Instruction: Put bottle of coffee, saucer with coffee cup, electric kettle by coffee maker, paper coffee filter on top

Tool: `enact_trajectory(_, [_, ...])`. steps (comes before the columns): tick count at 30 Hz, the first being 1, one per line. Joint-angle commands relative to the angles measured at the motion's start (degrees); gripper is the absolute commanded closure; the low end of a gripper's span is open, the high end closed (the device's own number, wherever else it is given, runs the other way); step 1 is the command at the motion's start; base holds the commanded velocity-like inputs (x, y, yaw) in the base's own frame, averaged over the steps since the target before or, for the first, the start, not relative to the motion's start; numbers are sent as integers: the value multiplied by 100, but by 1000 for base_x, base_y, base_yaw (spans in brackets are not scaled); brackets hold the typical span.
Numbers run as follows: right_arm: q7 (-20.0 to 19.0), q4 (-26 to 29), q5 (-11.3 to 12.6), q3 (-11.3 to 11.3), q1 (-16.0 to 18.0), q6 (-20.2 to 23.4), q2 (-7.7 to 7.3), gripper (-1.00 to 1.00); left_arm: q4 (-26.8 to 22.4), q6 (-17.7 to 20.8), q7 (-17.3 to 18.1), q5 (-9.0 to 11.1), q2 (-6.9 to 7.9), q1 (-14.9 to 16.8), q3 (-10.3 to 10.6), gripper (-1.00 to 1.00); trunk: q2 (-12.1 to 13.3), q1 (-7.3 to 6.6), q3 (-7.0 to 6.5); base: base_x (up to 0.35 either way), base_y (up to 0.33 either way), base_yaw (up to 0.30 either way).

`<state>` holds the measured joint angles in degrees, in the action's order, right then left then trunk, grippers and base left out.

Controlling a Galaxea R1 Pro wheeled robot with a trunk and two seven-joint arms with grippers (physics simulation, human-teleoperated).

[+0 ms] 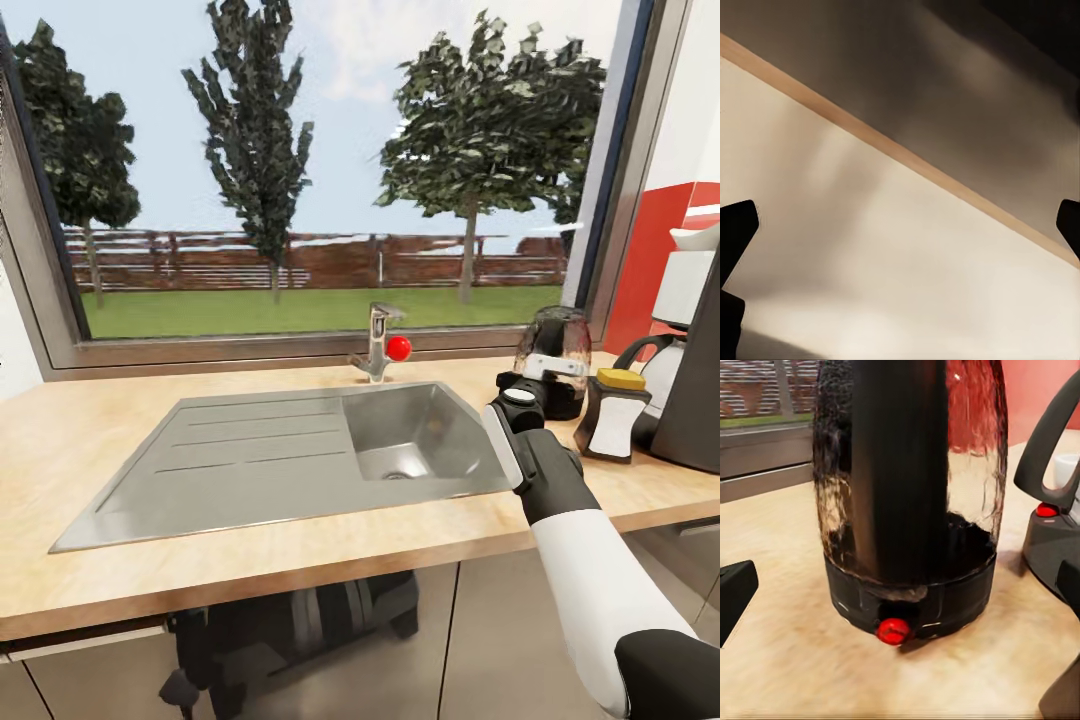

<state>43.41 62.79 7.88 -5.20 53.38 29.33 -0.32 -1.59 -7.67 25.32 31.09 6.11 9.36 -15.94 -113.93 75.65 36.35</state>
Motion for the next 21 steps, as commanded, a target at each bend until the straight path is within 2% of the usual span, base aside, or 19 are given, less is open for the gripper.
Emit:
enact_trajectory(1, [45,5,38,-16,6,29,-3,-100,10,-15,26,-30,2,5,-46,-100,-3,-1,7,0,81,0])
enact_trajectory(21, [45,5,38,-16,6,29,-3,-100,10,-15,26,-32,0,5,-45,-100,-3,-1,7,-2,31,0])
